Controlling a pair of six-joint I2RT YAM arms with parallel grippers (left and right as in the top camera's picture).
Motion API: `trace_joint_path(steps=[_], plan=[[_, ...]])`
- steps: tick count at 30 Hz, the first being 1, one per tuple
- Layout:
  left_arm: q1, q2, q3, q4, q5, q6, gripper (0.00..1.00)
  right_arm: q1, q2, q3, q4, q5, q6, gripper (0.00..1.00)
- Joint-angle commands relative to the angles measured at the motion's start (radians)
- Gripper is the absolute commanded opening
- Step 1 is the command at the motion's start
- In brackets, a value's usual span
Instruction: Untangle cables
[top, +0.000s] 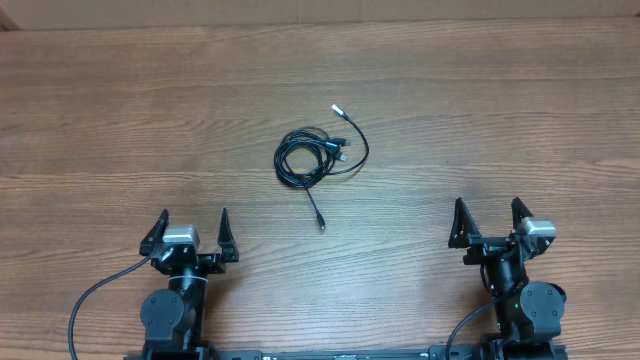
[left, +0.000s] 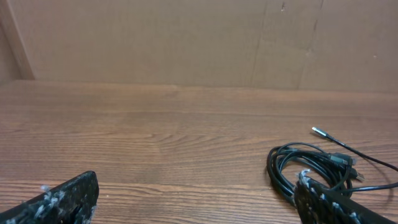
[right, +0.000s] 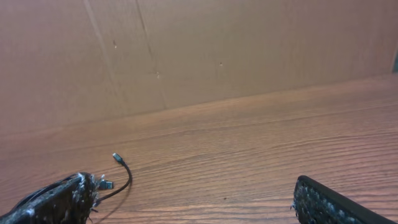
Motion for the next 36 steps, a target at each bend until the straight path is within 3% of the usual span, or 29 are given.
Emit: trace_joint_path(steps=[1, 17, 22, 30, 36], plan=[[-0.005, -0.006, -0.003, 0.001, 0.002, -0.003, 1.0, 0.004, -0.01, -0.01, 0.006, -0.005, -0.003, 1.0], [-0.005, -0.006, -0.003, 0.005, 0.002, -0.003, 1.0, 0.004, -0.01, -0.01, 0.016, -0.005, -0.001, 1.0], [-0.005, -0.006, 0.005, -0.01, 0.025, -0.053, 1.0, 0.004, -0.01, -0.005, 0.034, -0.02, 0.072, 1.0], [-0.005, 0.015, 0.171, -0.229, 0.023, -0.06, 1.0, 0.004, 0.007, 0.097, -0.085, -0.001, 0.084, 1.0], [-0.005, 0.154, 0.348, -0.409, 0.001, -0.063, 1.0, 0.004, 0.108, 0.234, -0.225, 0.003, 0.083, 1.0]])
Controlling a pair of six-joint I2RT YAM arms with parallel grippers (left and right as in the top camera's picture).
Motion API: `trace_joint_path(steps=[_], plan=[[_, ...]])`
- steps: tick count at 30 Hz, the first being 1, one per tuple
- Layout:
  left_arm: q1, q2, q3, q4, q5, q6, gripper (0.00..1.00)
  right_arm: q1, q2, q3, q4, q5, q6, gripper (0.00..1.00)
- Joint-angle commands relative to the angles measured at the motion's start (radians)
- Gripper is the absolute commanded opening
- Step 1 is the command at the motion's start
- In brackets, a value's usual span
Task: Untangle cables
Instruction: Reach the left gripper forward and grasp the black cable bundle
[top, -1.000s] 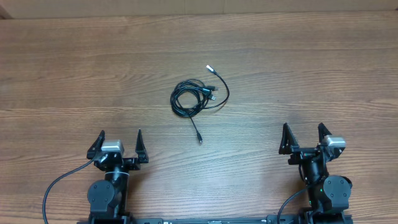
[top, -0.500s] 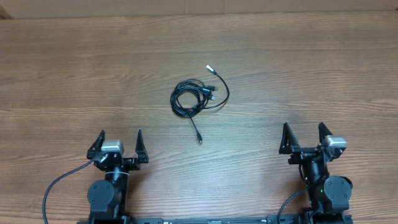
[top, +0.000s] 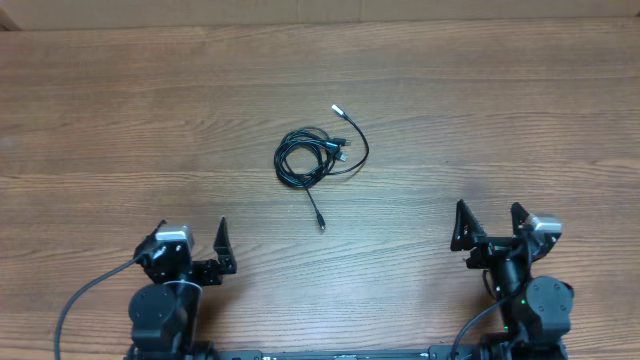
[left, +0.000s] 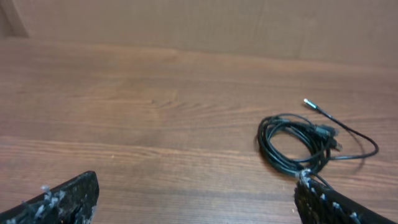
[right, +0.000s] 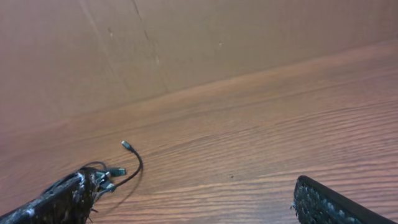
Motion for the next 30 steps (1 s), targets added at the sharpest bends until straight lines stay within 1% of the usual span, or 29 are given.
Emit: trace_joint_path(steps=[1, 8, 14, 17, 19, 21, 23, 26, 28, 30], plan=[[-0.005, 0.113, 0.127, -0.063, -0.007, -0.013, 1.0, 0.003, 0.079, 0.116, -0.04, 0.014, 0.007, 1.0], [-0.005, 0.366, 0.323, -0.216, -0.007, -0.013, 1.0, 0.003, 0.289, 0.305, -0.169, 0.013, 0.007, 1.0], [-0.005, 0.63, 0.586, -0.423, -0.004, -0.013, 1.0, 0.003, 0.531, 0.527, -0.353, 0.009, 0.008, 1.0], [-0.005, 0.741, 0.704, -0.514, 0.017, -0.013, 0.99, 0.003, 0.645, 0.643, -0.452, 0.01, 0.006, 1.0], [-0.005, 0.803, 0.761, -0.56, 0.025, -0.013, 0.99, 0.003, 0.709, 0.705, -0.489, 0.009, 0.007, 1.0], [-0.005, 0.843, 0.788, -0.58, 0.058, -0.013, 0.99, 0.004, 0.749, 0.735, -0.502, -0.01, 0.007, 1.0], [-0.005, 0.873, 0.795, -0.58, 0.149, -0.013, 1.0, 0.003, 0.776, 0.747, -0.505, -0.05, 0.007, 1.0], [-0.005, 0.899, 0.795, -0.568, 0.246, -0.013, 1.0, 0.003, 0.787, 0.747, -0.502, -0.076, 0.008, 1.0], [-0.005, 0.911, 0.795, -0.534, 0.262, -0.013, 0.99, 0.003, 0.787, 0.747, -0.495, -0.097, 0.007, 1.0], [-0.005, 0.916, 0.795, -0.467, 0.288, -0.013, 0.99, 0.003, 0.787, 0.747, -0.489, -0.097, 0.007, 1.0]])
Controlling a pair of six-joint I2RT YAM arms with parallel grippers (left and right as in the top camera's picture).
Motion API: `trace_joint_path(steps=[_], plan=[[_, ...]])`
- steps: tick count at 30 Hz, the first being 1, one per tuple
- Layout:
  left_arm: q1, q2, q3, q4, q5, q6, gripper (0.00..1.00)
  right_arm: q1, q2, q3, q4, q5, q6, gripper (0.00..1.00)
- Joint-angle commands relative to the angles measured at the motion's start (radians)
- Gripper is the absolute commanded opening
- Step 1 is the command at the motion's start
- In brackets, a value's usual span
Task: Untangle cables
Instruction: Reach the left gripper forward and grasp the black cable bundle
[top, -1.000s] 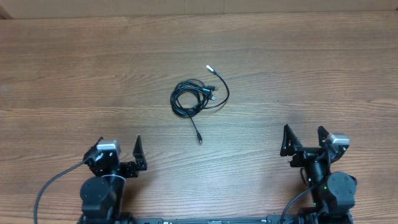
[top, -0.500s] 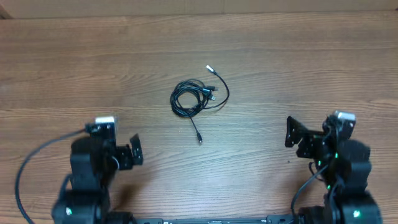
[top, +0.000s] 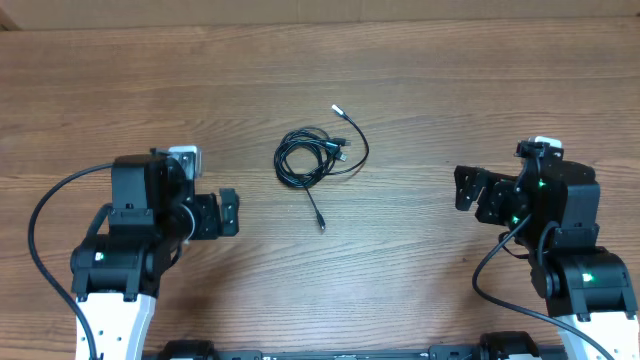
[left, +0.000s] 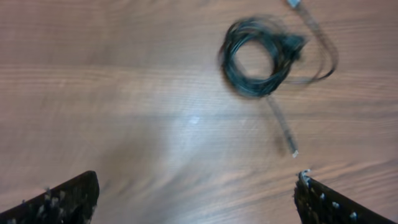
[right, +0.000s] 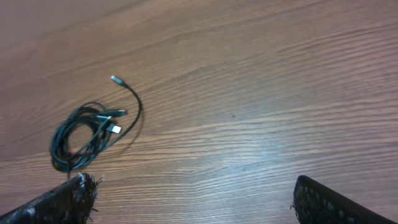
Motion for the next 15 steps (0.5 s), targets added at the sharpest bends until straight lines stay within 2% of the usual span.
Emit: trace_joint_path(steps=[1, 7, 15], plan=[[-0.006, 0.006, 0.027, 0.089, 0.098, -0.013, 1.0, 0.004, -0.005, 0.027, 0.009, -0.03, 0.004, 1.0], [-0.008, 0.057, 0.053, 0.296, 0.087, -0.078, 1.0, 0.004, -0.005, 0.027, 0.009, -0.03, 0.004, 1.0], [-0.039, 0.261, 0.172, 0.309, 0.007, -0.039, 0.96, 0.004, -0.005, 0.027, 0.008, -0.03, 0.004, 1.0]])
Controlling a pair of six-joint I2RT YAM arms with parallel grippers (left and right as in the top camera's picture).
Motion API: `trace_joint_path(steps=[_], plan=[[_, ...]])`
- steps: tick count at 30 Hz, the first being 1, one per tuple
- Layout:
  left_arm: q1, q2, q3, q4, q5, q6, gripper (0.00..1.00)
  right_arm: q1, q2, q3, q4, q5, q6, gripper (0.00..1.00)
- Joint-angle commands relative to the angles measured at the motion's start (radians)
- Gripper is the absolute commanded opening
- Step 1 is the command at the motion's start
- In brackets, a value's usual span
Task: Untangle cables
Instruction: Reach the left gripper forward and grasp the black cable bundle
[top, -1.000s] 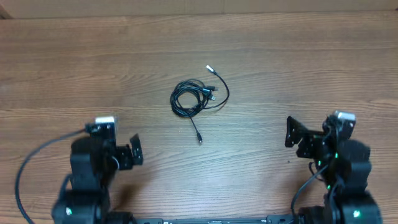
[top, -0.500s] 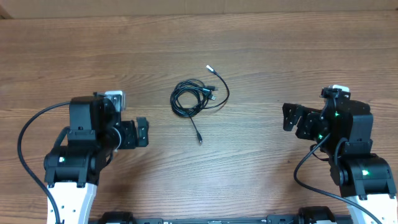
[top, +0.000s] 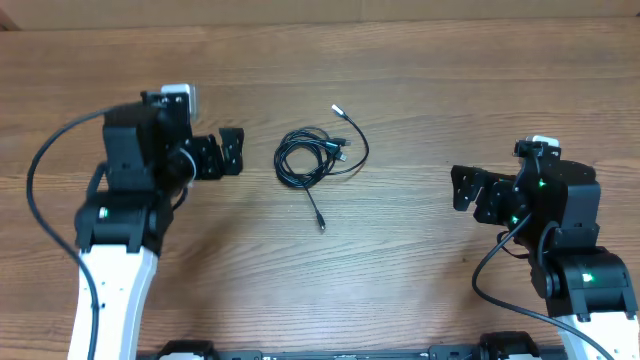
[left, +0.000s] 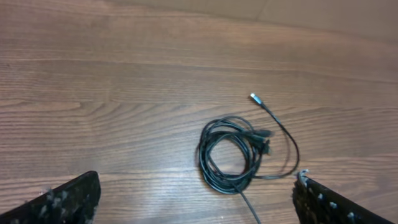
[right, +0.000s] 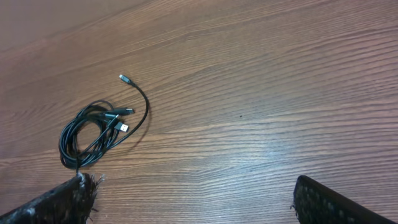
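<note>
A bundle of thin black cables (top: 315, 158) lies coiled on the wooden table (top: 470, 90), about mid-table. One loose end with a silver plug (top: 335, 108) points to the far side, and another end (top: 322, 226) trails toward the near side. My left gripper (top: 222, 155) hovers open just left of the coil. In its wrist view the coil (left: 230, 155) sits between and beyond the fingers (left: 62, 202). My right gripper (top: 475, 193) is open, well to the right of the coil and slightly nearer. Its wrist view has the coil (right: 93, 134) at the left.
A cardboard wall (left: 323, 12) runs along the far edge of the table. Each arm's black supply cable (top: 40, 200) loops beside its base. Nothing else lies on the wood.
My left gripper has moved away from the near side and now sits level with the coil, just to its left. The right gripper has barely shifted. The cables lie as before.
Both arms first sat folded at the near edge with open grippers looking along the table. Then the wrists tipped down a little. Then both arms stood out over the table, looking down at the coil. Now the left gripper is beside it.
</note>
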Motion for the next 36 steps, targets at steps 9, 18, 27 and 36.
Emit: trace_joint_path(steps=[9, 18, 27, 36], plan=[[-0.204, 0.335, 0.055, 0.008, -0.247, 0.049, 0.99, 0.004, -0.005, 0.026, 0.005, -0.006, 0.004, 1.0], [-0.216, 0.579, 0.055, 0.087, -0.176, -0.027, 0.87, 0.004, -0.005, 0.026, -0.005, -0.006, 0.004, 1.0], [-0.217, 0.723, 0.055, 0.143, -0.08, -0.05, 0.75, 0.003, -0.005, 0.026, -0.007, -0.006, 0.004, 1.0], [-0.241, 0.758, 0.057, 0.137, -0.075, -0.05, 0.04, 0.004, -0.005, 0.026, -0.01, -0.006, 0.004, 1.0]])
